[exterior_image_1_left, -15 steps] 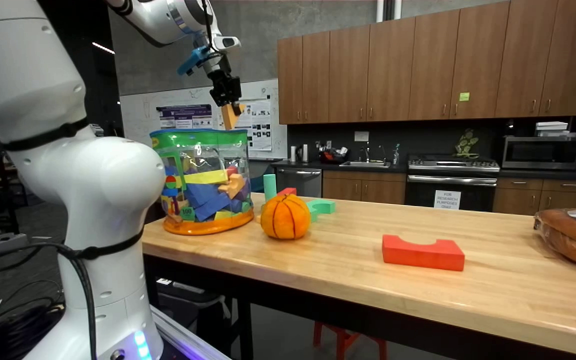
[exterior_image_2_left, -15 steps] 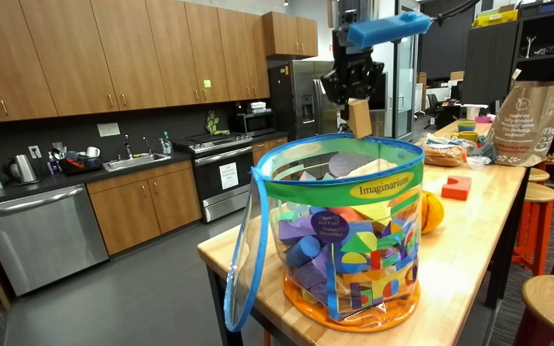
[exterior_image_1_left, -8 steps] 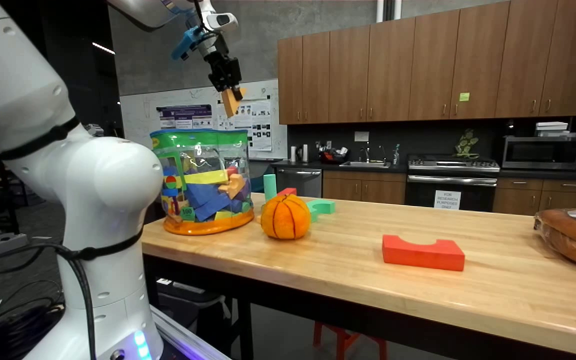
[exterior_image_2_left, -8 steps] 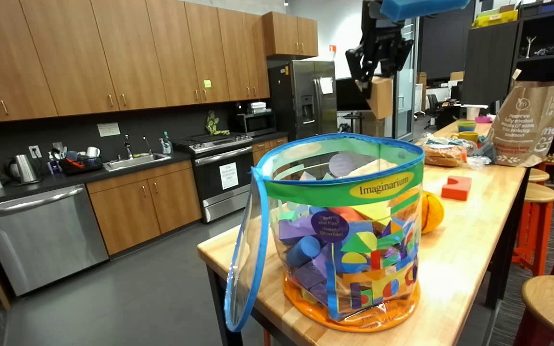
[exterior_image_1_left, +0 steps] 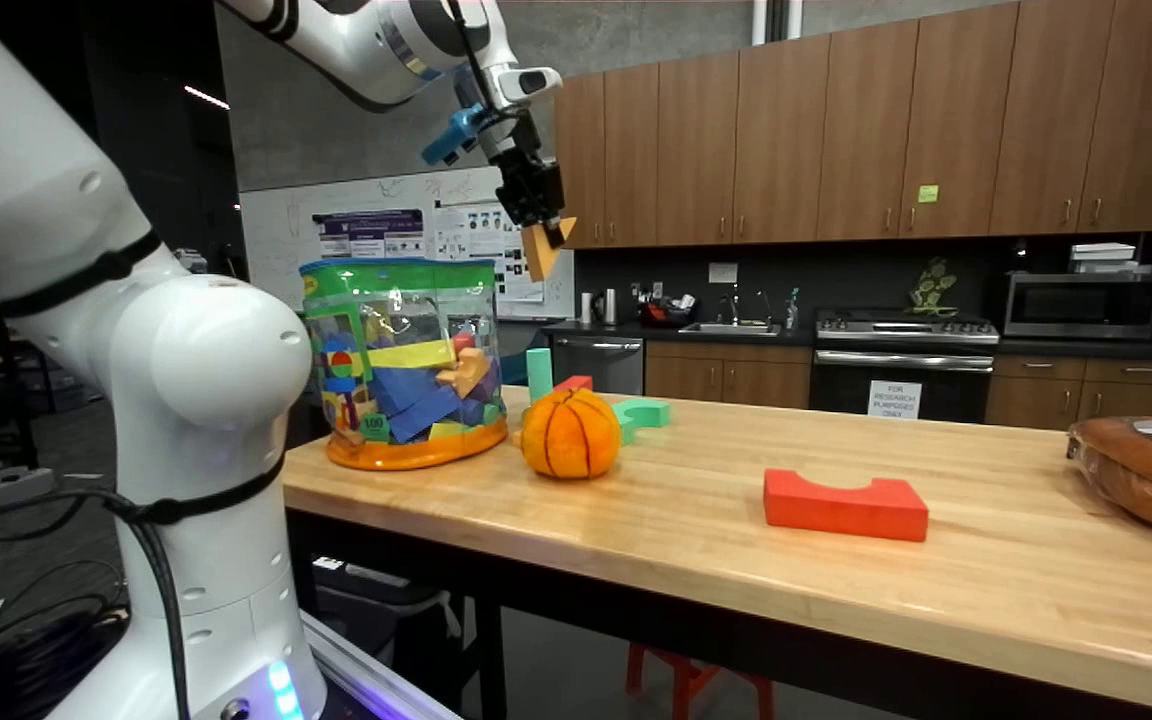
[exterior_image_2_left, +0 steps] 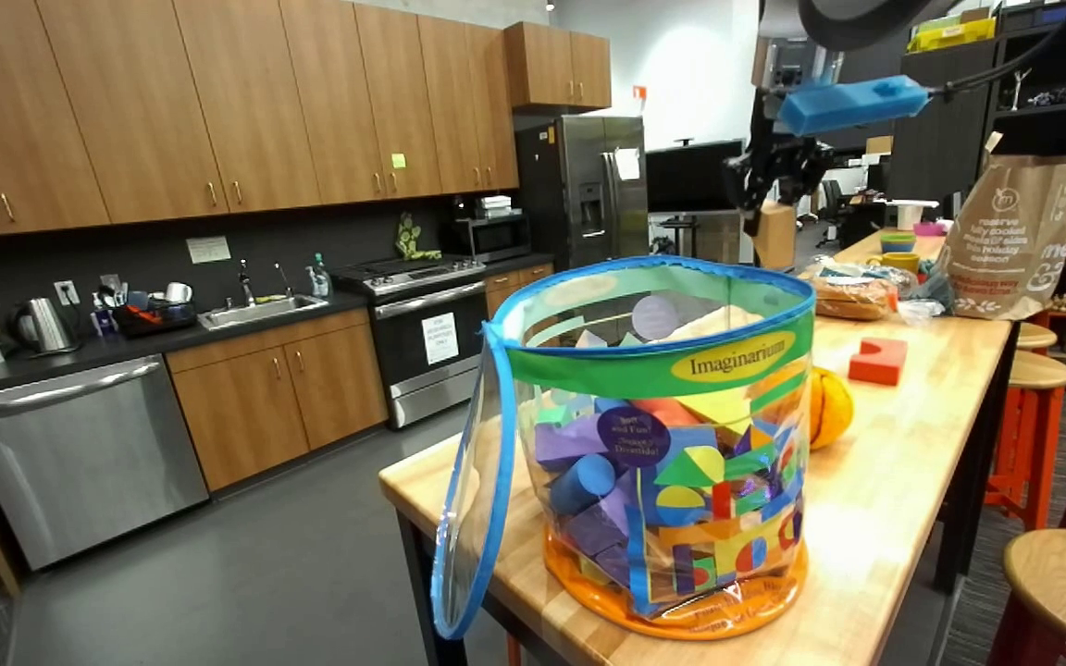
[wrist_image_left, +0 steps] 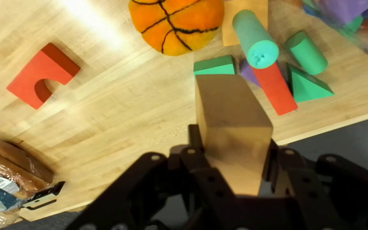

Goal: Remove the yellow block from the toy bag

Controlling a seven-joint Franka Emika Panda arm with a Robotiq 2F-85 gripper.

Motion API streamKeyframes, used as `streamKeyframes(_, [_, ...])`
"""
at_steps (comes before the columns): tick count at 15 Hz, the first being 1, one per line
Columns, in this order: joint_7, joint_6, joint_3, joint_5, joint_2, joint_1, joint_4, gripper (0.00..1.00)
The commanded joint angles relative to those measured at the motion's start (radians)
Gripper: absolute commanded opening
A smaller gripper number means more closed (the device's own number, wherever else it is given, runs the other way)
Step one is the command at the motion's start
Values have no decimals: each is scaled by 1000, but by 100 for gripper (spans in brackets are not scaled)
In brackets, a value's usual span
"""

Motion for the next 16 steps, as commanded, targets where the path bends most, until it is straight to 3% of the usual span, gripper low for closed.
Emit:
streamKeyframes(1, [-71,113,-34,-21,100,-61,-2,17])
streamKeyframes(7, [-125,212,-60,-28,323,-101,79,17])
streamKeyframes(16, [-205,180,-100,-46,547,-78,196,17])
